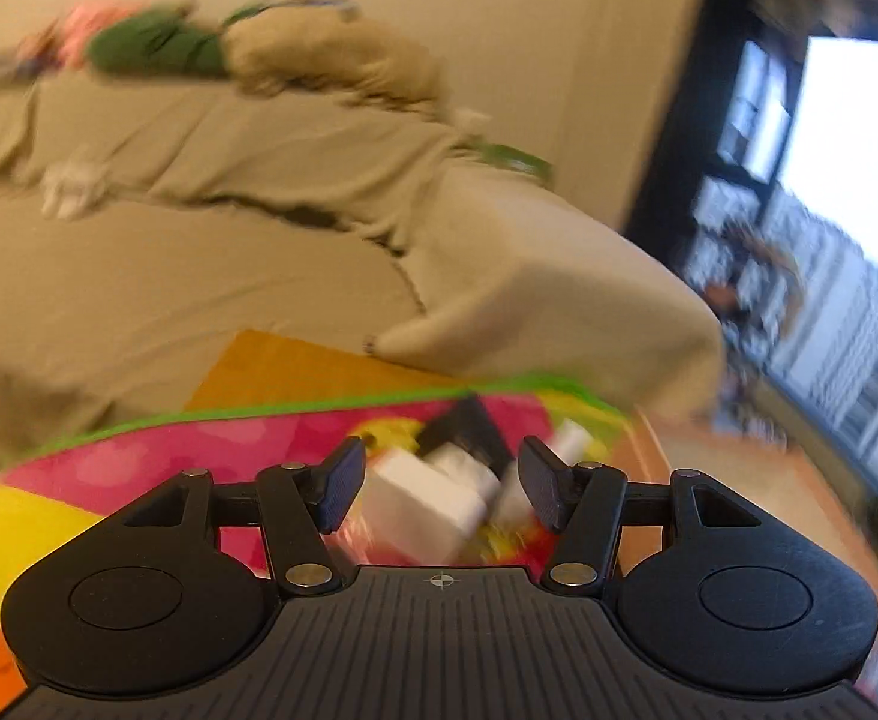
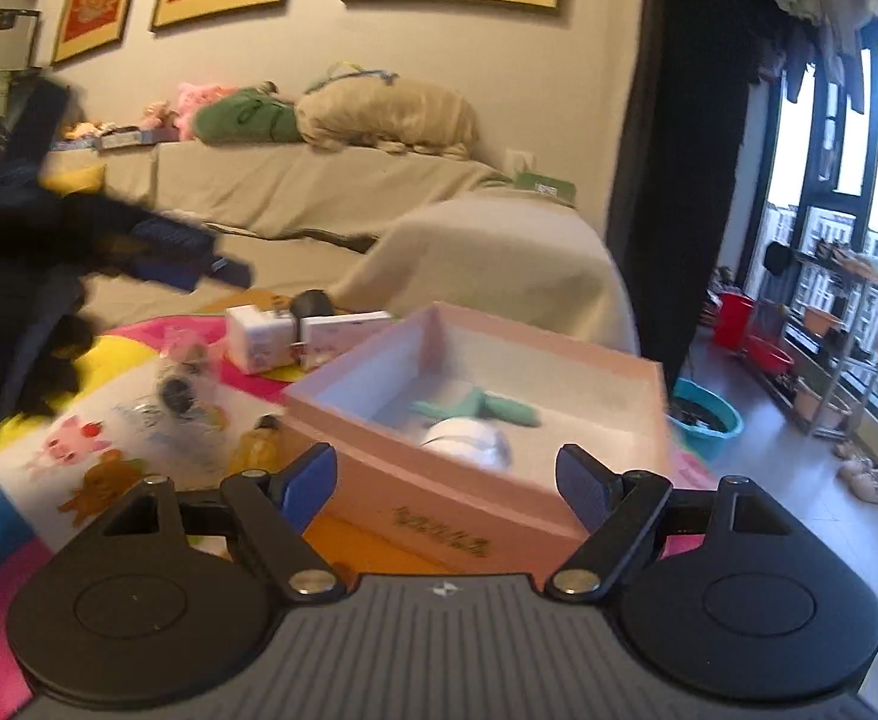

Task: Organize rigid objects
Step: 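Move the left gripper back toward the white chargers on the mat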

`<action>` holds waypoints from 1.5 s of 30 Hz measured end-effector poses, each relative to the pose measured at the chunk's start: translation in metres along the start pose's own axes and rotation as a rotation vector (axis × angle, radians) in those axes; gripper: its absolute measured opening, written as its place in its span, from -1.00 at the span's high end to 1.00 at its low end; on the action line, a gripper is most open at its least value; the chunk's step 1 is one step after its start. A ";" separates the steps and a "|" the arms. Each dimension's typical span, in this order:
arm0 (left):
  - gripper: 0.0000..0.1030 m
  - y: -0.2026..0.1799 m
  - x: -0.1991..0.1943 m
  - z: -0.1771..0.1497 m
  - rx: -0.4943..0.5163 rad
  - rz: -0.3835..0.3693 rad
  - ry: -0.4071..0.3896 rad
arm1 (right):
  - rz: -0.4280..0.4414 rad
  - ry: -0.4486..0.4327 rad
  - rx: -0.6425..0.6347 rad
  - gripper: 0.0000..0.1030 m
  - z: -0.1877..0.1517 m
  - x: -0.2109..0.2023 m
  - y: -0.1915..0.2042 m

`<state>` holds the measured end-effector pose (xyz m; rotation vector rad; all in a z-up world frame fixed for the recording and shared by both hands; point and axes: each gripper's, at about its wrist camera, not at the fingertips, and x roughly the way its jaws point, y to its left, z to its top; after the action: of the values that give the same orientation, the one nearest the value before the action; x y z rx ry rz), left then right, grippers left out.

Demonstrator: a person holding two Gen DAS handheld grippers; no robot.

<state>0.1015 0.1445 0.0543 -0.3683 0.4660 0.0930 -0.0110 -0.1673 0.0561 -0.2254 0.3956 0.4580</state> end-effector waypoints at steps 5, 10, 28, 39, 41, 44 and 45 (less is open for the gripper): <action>-0.16 0.035 0.058 0.015 -0.245 -0.020 0.099 | 0.057 0.035 0.026 -0.57 -0.017 0.000 0.015; -0.01 0.033 0.075 0.000 -0.251 -0.139 0.171 | 0.056 0.004 -0.015 -0.60 -0.023 -0.008 0.023; 0.01 0.019 -0.047 -0.070 0.070 -0.360 0.298 | 0.262 0.294 0.026 0.33 0.004 0.065 0.056; 0.01 0.057 -0.115 -0.067 -0.101 -0.129 0.055 | 0.240 0.280 0.104 0.23 0.007 0.048 0.048; 0.01 0.053 -0.117 -0.070 -0.080 -0.100 0.070 | 0.215 0.270 0.208 -0.13 0.016 0.058 0.047; 0.01 0.044 -0.115 -0.079 -0.053 -0.069 0.134 | 0.184 0.280 0.307 -0.14 0.022 0.079 0.053; 0.01 0.044 -0.116 -0.081 -0.055 -0.070 0.146 | 0.175 0.275 0.286 -0.10 0.023 0.083 0.057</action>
<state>-0.0436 0.1548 0.0256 -0.4470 0.5952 0.0106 0.0381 -0.0787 0.0349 0.0255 0.7475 0.5374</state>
